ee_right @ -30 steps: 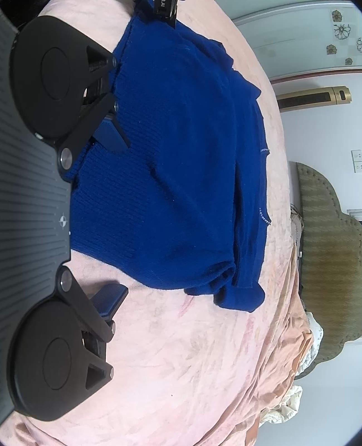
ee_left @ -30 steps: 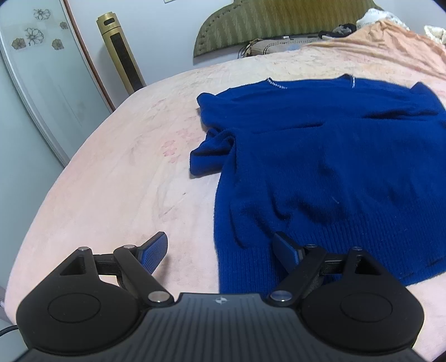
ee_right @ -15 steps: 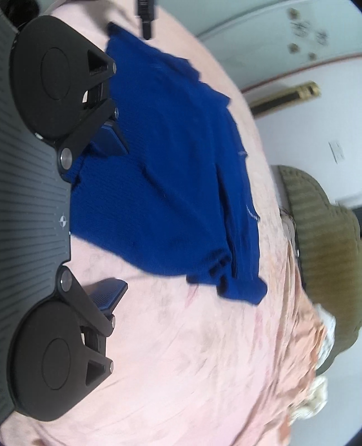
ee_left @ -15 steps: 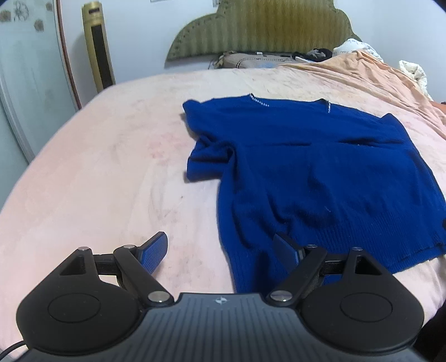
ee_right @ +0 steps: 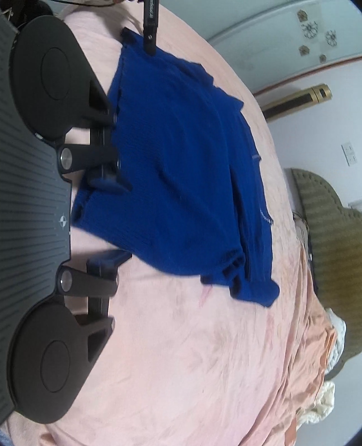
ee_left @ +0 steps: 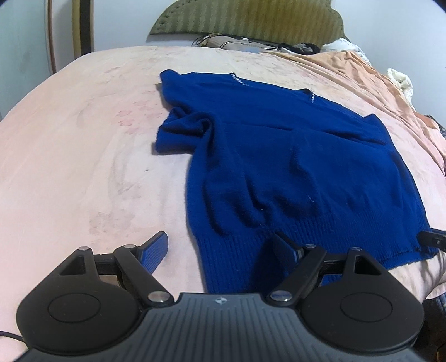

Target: Fold small clothes

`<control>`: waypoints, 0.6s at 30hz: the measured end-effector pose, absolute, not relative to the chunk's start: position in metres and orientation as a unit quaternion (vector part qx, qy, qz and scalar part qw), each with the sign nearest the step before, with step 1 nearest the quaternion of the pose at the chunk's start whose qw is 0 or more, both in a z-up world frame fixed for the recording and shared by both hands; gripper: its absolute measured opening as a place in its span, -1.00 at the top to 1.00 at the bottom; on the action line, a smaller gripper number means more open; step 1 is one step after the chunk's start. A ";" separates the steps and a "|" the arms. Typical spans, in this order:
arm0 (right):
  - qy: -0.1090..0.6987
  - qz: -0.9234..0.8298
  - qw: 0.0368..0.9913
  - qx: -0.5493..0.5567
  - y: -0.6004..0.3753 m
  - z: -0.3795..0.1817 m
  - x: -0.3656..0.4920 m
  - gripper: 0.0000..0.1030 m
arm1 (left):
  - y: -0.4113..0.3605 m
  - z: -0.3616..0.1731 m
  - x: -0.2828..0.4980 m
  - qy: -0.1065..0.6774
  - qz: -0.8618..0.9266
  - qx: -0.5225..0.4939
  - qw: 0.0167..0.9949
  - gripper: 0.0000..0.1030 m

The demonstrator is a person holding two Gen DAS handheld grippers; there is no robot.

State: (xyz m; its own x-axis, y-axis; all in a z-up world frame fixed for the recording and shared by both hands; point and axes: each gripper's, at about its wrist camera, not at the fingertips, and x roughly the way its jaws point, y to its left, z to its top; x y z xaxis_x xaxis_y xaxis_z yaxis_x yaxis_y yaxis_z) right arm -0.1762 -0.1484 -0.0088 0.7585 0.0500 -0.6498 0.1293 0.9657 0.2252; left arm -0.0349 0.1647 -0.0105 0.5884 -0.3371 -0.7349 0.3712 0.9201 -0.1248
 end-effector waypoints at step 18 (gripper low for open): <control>0.287 0.020 0.944 0.162 -0.143 0.028 -0.189 0.77 | 0.181 0.034 -0.061 0.357 -0.253 -0.048 0.898 0.82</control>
